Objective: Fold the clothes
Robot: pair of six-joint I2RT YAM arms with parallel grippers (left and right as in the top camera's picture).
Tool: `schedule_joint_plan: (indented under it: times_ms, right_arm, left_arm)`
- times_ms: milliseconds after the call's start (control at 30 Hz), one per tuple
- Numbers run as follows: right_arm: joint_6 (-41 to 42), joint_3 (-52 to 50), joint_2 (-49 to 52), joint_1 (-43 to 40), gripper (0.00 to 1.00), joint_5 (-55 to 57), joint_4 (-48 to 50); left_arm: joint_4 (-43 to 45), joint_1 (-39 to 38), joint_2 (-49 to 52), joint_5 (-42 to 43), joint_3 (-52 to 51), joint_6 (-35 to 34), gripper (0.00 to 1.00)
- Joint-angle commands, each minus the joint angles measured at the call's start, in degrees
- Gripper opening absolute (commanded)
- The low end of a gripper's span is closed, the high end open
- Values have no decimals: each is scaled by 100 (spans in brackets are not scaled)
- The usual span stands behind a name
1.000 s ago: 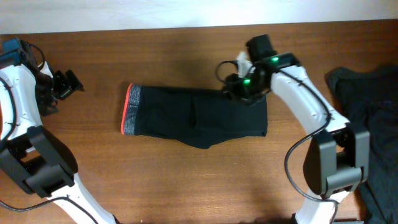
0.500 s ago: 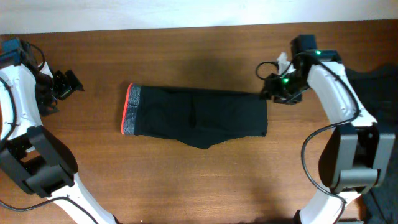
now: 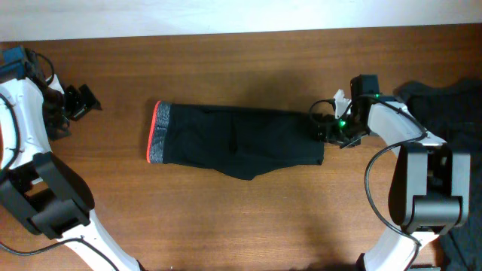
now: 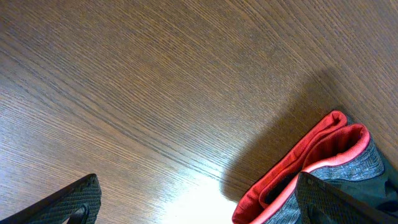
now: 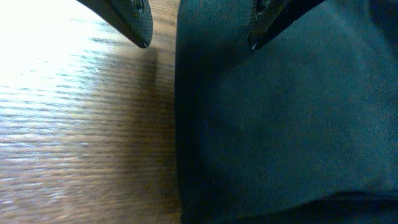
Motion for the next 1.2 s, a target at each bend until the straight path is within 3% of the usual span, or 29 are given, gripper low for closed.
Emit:
schedule_joint_plan:
  times_ms: [0,100,200,433,600,833,1167]
  right_arm:
    - [-46,-195,-7,20,54,-234,164]
    - [-46,-260,-7,22,53,-238,232]
    - [-46,-260,-7,26,41,-345,234]
    - [-44,-260,-7,24,40,-361,378]
    - [-44,-260,-7,24,4,-363,409]
    - [-46,-155,-24,-120,4,-363,313]
    - [-492,793,-26,-1268,4,-358,-1130]
  left_arm:
    - [-7,15,-149,-17,87,52,99]
    - [-7,15,-149,-17,87,52,99]
    - [-7,15,-149,-17,87,52,99]
    - [-4,15,-149,-17,87,52,99]
    - [-7,15,-149,-17,87,52,99]
    - [-7,15,-149,-17,87,52,99]
    - [-4,13,-149,-17,87,52,99]
